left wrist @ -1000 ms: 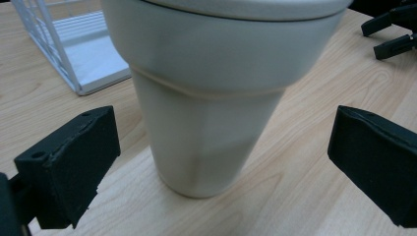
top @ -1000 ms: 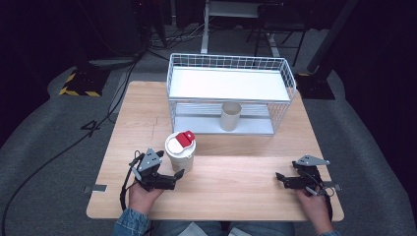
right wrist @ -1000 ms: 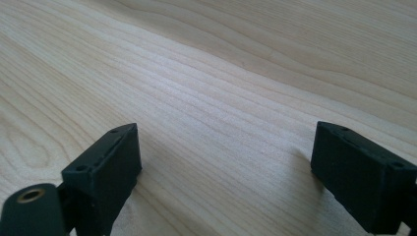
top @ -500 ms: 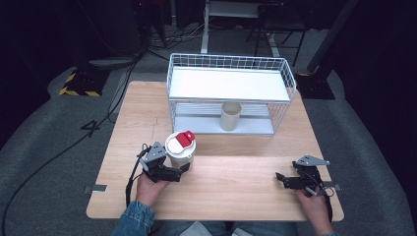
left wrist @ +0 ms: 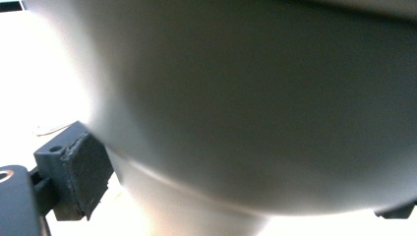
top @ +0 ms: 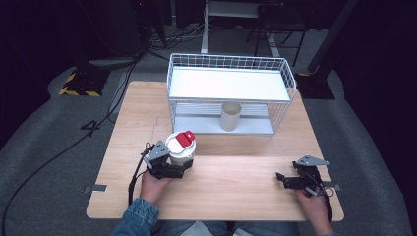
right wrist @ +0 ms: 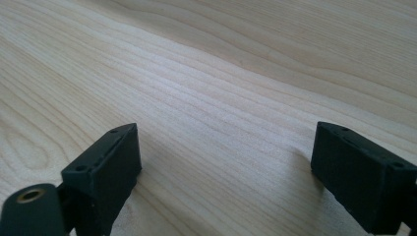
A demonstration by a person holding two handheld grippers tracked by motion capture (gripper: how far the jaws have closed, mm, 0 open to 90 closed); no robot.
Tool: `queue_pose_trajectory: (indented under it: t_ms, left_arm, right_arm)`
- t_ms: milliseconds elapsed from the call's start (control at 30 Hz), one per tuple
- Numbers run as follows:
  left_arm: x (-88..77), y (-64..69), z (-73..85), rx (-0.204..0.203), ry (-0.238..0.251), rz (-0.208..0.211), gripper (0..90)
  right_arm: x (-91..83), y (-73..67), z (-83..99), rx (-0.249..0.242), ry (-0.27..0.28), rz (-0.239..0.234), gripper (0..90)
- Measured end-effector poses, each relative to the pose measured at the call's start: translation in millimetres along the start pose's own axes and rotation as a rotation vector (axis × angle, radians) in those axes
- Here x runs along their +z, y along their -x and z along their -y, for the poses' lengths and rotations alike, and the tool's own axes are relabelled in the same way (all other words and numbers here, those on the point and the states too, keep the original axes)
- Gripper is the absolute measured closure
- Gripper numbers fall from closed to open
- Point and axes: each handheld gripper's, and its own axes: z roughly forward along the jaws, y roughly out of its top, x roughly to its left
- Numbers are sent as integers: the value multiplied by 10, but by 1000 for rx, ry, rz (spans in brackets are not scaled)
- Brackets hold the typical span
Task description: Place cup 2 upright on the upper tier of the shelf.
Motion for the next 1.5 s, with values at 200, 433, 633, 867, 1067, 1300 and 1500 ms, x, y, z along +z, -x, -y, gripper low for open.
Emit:
queue_pose_trajectory:
  t_ms: [200,433,633,867,1067,1300,1500]
  left_arm:
    - [7,4,5,28,6,-11,78]
    - [5,14,5,40,3,-24,88]
    - [4,25,4,38,0,-29,91]
    - [-10,51,-7,29,-8,-53,93]
    - [-25,52,-11,23,-12,-58,94]
    - [-48,73,-29,17,0,-59,95]
    - [-93,84,-58,10,17,-66,95]
  right_arm:
    - [0,-1,0,1,0,0,120]
    - [0,-2,1,2,0,1,120]
    - [-1,-2,1,2,0,2,120]
    - [-1,-2,0,2,0,2,120]
    - [-1,-2,0,2,0,1,120]
    - [-1,-2,0,2,0,1,120]
    - [-1,-2,0,2,0,1,120]
